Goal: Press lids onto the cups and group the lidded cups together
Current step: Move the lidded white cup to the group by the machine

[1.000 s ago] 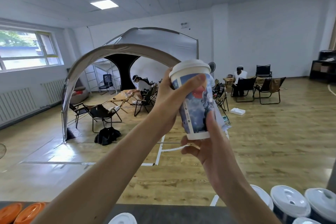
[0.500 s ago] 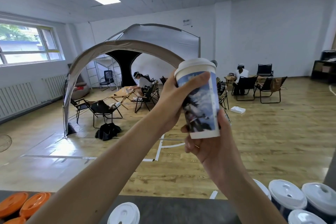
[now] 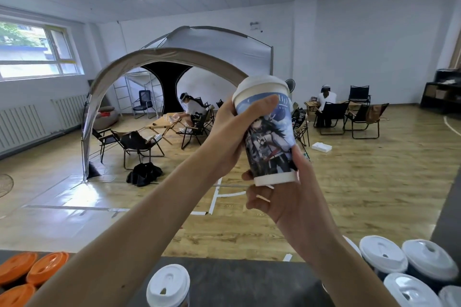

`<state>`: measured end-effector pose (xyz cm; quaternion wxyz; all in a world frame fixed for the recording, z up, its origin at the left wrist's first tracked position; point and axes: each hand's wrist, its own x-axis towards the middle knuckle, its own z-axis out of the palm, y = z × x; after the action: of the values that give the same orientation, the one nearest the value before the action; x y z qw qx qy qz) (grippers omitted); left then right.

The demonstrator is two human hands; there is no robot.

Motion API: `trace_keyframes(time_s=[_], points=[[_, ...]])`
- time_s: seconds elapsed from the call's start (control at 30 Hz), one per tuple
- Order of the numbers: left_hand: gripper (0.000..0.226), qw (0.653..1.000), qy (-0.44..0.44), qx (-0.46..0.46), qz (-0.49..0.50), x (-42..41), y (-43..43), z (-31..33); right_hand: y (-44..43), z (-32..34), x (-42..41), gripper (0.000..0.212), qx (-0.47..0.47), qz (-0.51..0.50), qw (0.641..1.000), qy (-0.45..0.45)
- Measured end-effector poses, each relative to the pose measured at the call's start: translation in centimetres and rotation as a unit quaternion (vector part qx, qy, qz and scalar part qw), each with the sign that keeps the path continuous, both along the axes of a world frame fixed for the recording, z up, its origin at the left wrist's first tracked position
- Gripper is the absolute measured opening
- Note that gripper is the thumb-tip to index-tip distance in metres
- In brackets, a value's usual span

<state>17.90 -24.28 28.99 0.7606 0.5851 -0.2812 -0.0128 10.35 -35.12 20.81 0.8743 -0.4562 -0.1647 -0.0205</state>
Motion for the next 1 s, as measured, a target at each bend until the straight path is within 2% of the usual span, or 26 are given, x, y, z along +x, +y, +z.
trace_keyframes(time_s=[0.1,0.23,0.3,0.43,0.53,0.6,0.7,0.8,0.9,1.0], points=[[0.064,0.999,-0.015,0.014,0.027,0.1,-0.3,-0.4,0.0,-0.2,0.0,0.075,-0.028,-0.047,0.998,-0.009],[0.073,0.999,0.024,0.009,-0.046,-0.1,-0.3,-0.6,-0.2,-0.5,-0.4,0.071,0.022,0.034,0.999,0.019],[0.067,0.998,0.027,0.015,-0.048,-0.2,-0.3,-0.9,-0.2,-1.1,-0.5,0.071,0.026,0.044,0.999,0.015],[0.052,0.998,0.034,0.031,-0.045,-0.5,-0.4,-1.5,-0.2,-2.0,-0.4,0.06,0.004,-0.018,1.0,0.001],[0.048,0.994,0.04,0.101,-0.032,-1.0,-0.6,-2.0,-0.1,-2.6,-0.2,0.059,0.001,-0.049,0.999,0.02],[0.045,0.985,0.066,0.161,-0.016,-1.2,-0.6,-3.0,0.3,-3.2,-0.5,0.061,-0.003,-0.023,0.998,0.054],[0.047,0.962,0.166,0.215,-0.001,-1.4,-0.3,-5.3,1.0,-4.3,-1.7,0.07,0.025,0.028,0.988,0.152],[0.041,0.936,0.206,0.285,0.001,-1.4,0.5,-9.4,1.5,-6.3,-3.2,0.07,0.08,0.069,0.96,0.26],[0.035,0.908,0.283,0.305,-0.039,-2.2,1.7,-14.2,2.0,-9.3,-4.4,0.066,0.121,0.102,0.931,0.328],[0.033,0.892,0.31,0.328,-0.034,-2.5,2.5,-18.3,2.2,-12.1,-5.2,0.067,0.152,0.108,0.904,0.386]])
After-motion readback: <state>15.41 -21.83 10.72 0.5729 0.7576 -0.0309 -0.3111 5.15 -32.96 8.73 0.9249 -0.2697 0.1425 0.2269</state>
